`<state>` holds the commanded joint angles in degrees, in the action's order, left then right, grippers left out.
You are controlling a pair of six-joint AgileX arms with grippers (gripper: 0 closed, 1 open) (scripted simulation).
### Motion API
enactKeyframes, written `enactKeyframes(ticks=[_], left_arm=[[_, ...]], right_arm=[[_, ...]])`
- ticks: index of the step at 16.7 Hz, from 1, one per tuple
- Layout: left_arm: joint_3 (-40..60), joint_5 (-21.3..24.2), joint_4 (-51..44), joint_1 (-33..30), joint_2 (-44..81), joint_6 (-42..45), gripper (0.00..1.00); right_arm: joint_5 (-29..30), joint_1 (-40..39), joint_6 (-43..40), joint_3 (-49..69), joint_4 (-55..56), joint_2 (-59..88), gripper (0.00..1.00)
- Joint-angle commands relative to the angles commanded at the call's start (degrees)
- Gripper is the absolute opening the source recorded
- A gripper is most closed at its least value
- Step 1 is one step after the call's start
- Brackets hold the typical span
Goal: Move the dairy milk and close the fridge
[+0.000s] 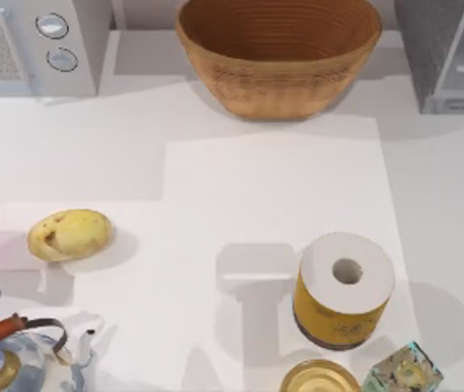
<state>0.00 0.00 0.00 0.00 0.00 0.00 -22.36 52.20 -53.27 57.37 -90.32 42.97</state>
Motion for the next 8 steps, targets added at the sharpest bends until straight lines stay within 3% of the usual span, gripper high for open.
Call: enactKeyframes(ticks=[8], left_arm=[[0.0,0.0,0.0,0.0,0.0,0.0,1.0]], right_arm=[[-15.4,27.7,-30.9,9.4,2.5,31.6,1.0]])
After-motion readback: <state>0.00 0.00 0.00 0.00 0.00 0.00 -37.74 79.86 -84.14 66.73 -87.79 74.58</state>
